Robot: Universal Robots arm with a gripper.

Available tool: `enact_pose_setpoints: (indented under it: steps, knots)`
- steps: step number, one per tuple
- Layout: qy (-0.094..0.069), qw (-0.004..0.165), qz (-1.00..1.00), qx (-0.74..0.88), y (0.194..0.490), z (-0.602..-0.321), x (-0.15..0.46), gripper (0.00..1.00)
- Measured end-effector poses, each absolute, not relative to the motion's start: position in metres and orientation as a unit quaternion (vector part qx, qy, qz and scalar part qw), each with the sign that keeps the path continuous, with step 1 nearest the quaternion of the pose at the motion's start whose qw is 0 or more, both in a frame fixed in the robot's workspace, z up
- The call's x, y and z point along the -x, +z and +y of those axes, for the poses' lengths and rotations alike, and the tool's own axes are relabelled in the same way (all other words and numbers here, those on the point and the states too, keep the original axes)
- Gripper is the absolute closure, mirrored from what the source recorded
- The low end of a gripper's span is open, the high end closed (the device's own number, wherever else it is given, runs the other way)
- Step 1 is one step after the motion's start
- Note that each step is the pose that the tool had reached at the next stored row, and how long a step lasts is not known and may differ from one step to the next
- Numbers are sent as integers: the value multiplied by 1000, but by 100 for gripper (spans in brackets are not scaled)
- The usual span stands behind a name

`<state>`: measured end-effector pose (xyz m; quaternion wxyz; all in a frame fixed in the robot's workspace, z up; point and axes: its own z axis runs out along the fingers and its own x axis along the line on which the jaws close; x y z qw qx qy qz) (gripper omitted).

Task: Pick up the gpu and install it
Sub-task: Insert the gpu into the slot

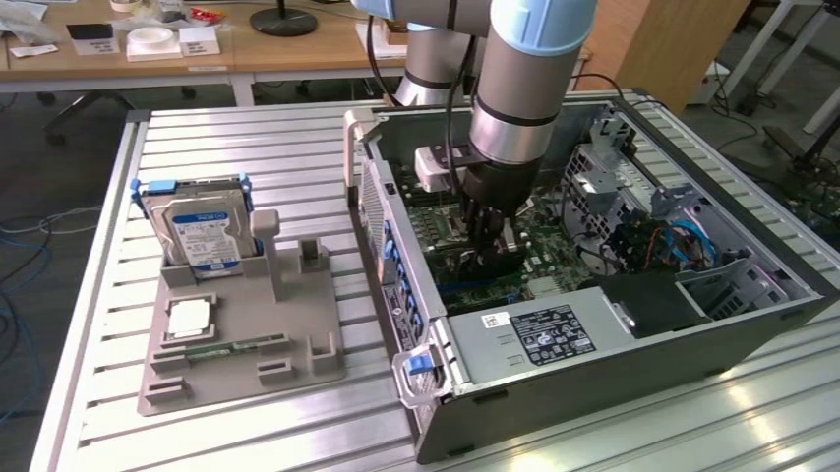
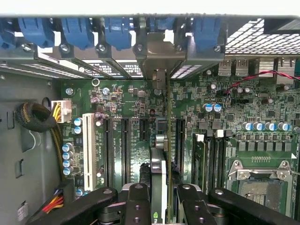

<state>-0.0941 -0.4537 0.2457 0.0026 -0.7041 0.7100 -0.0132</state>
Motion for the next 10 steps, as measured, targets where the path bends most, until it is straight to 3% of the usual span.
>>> enact_pose_setpoints:
  steps: [10]
  knots:
    - [-13,3,710,704,245,-454,97,73]
